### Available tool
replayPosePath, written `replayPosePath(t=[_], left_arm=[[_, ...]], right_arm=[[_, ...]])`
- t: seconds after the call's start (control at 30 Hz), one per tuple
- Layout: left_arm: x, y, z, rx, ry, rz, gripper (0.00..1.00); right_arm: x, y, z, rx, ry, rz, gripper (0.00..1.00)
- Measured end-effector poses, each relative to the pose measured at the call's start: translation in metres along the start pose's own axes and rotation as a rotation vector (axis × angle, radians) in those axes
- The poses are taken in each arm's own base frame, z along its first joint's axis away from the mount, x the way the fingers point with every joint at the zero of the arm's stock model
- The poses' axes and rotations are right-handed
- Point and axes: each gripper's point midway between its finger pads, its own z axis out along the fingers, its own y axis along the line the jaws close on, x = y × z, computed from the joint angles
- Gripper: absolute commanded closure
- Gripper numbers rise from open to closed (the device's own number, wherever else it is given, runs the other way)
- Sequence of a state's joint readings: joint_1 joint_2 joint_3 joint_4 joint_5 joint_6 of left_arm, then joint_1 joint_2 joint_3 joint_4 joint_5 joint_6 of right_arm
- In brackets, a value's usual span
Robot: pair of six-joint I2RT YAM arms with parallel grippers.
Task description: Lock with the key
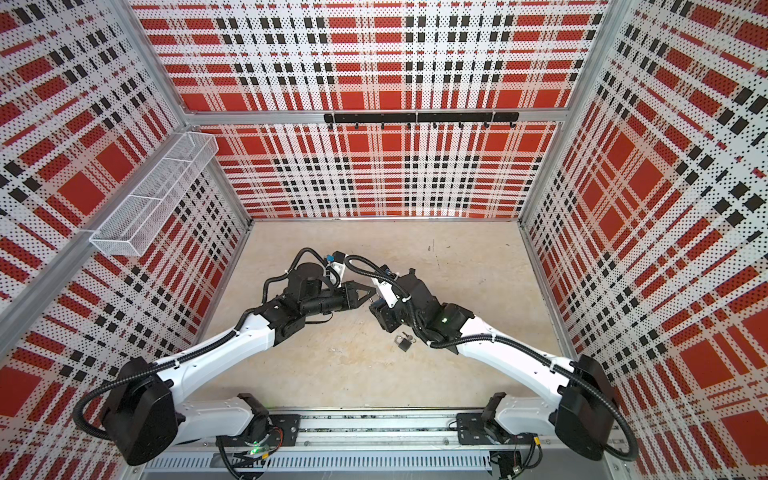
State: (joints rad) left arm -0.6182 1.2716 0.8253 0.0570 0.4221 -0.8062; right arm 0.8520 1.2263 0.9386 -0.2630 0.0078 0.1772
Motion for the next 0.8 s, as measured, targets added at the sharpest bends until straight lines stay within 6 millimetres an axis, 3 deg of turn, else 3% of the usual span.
replayPosePath(t=[0.2,0.37,0.63,0.8], left_arm=[[-0.027,-0.020,-0.014,0.038,-0.128,-0.008,1.00],[-0.053,-0.041,-0.029,0.092,-0.251,-0.026,1.00],[-0.092,-0.077,-0.047,0.176,-0.379,-0.081,1.00],[-0.100,-0.087,-0.055,0.215,-0.404,-0.130,1.00]], right_arm=[[-0.027,-0.037,-0.036,-0.026,-0.200,0.163,0.33],[-0.038,-0.059,-0.050,-0.074,-0.296,0.249,0.35],[-0.063,-0.042,-0.066,-0.226,-0.386,0.202,0.38],[-0.070,-0.033,-0.071,-0.269,-0.414,0.150,0.40]])
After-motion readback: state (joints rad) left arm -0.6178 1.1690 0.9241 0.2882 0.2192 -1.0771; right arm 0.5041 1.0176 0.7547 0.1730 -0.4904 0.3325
